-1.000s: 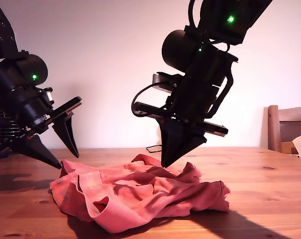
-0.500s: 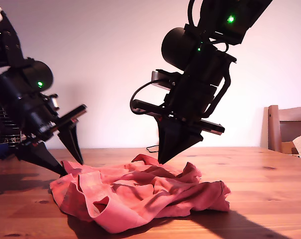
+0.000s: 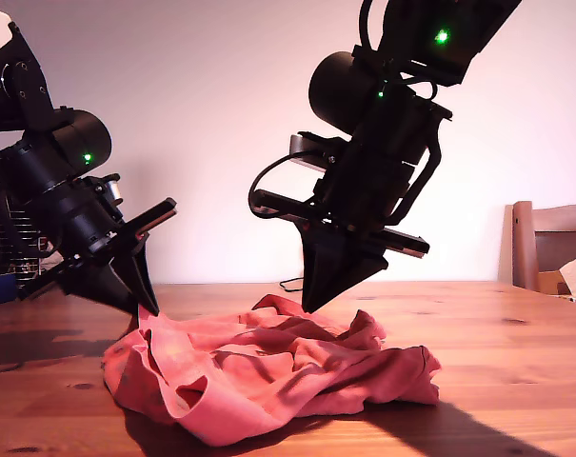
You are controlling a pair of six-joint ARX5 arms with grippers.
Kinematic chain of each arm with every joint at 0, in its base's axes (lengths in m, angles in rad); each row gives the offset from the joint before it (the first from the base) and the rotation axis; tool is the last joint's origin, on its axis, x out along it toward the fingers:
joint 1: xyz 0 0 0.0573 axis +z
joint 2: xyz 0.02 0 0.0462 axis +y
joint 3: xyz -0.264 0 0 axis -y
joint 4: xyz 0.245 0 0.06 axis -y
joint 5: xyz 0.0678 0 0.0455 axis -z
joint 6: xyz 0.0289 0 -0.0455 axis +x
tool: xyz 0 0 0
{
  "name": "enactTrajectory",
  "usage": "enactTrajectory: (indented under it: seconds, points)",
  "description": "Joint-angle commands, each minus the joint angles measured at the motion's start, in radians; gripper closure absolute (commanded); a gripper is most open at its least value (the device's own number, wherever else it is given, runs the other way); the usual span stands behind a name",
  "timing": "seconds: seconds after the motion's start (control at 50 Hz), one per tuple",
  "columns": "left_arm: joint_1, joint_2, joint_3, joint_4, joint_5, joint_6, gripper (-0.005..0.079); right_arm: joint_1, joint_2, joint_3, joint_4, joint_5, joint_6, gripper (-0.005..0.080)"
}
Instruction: Fold the underwear in front of you. After folding it, place it to the right side.
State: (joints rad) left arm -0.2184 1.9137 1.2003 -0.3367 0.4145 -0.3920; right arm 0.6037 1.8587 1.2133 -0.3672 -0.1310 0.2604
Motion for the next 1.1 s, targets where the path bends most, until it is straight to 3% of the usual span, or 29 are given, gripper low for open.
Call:
enactTrajectory:
  seconds: [0.0,0.4,0.72,0.9,1.08]
  points:
    - [0.004,0.024,-0.018,0.025,0.014,0.007,0.0762,0.005,0.001,-0.014,0.008,0.000,-0.007,0.0765]
    - [0.031,0.005,-0.013,0.000,0.240,-0.010,0.0762,0.005,0.001,-0.014,0.004,0.000,-0.007,0.0765]
    - [0.064,-0.042,0.043,-0.055,0.299,-0.021,0.0762,0.005,0.001,-0.014,-0.003,0.000,-0.032,0.0765]
    - [0.108,-0.058,0.073,-0.063,0.406,-0.045,0.0762,0.005,0.001,-0.014,-0.004,0.000,-0.052,0.0765]
    - [0.144,-0.070,0.115,-0.103,0.447,-0.056,0.0762,0.005,0.001,-0.014,-0.004,0.000,-0.052,0.0765]
